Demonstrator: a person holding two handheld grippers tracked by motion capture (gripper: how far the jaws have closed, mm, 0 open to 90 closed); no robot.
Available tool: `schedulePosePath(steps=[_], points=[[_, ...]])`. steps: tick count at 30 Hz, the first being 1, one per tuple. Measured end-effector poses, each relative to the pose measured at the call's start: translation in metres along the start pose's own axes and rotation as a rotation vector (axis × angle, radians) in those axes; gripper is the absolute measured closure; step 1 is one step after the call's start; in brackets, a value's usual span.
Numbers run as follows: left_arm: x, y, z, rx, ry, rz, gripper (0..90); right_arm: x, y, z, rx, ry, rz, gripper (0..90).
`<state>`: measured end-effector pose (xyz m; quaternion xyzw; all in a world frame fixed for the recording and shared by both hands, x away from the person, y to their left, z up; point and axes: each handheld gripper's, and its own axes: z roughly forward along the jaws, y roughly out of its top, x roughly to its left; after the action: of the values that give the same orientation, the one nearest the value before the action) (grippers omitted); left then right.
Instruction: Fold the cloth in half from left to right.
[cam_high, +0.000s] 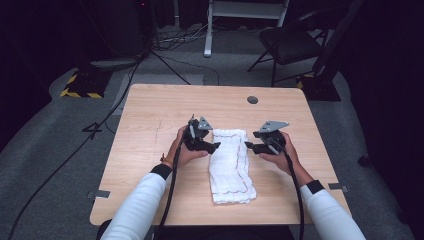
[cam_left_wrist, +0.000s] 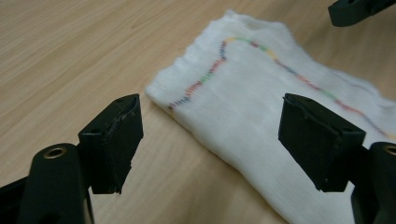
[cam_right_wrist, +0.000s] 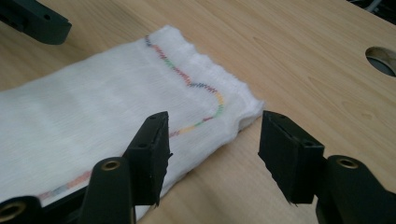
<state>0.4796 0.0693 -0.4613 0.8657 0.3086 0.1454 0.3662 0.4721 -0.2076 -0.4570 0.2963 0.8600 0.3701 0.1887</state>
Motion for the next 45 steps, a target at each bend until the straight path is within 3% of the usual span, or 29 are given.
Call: schedulePosePath(steps=[9,15,21,23,28,34,36,39,45], points=[[0.027,0.004,0.047,0.046,0.021,-0.118,22.0,-0.020,0.007,0.051,0.063,-0.004,0.094,42.1],[0.031,0.005,0.057,0.060,0.018,-0.140,20.1,-0.029,0.006,0.064,0.088,0.017,0.132,39.8],[0.031,0.005,0.058,0.068,-0.007,-0.116,24.0,-0.029,0.008,0.066,0.103,0.067,0.126,52.3],[0.031,0.006,0.056,0.073,-0.037,-0.097,32.2,-0.030,0.009,0.066,0.107,0.082,0.125,54.6],[0.031,0.007,0.055,0.069,-0.104,-0.070,54.1,-0.028,0.010,0.066,0.108,0.139,0.114,74.6],[0.034,0.007,0.055,0.068,-0.152,-0.076,73.7,-0.024,0.012,0.065,0.108,0.122,0.079,80.5],[0.034,0.009,0.054,0.072,-0.142,-0.063,77.2,-0.023,0.013,0.066,0.103,0.104,0.069,81.1],[0.033,0.012,0.053,0.069,-0.090,-0.043,80.2,-0.020,0.015,0.066,0.096,0.067,0.047,81.8],[0.036,0.027,0.041,0.007,-0.030,-0.028,82.1,-0.022,0.025,0.058,0.041,-0.001,0.025,82.2]])
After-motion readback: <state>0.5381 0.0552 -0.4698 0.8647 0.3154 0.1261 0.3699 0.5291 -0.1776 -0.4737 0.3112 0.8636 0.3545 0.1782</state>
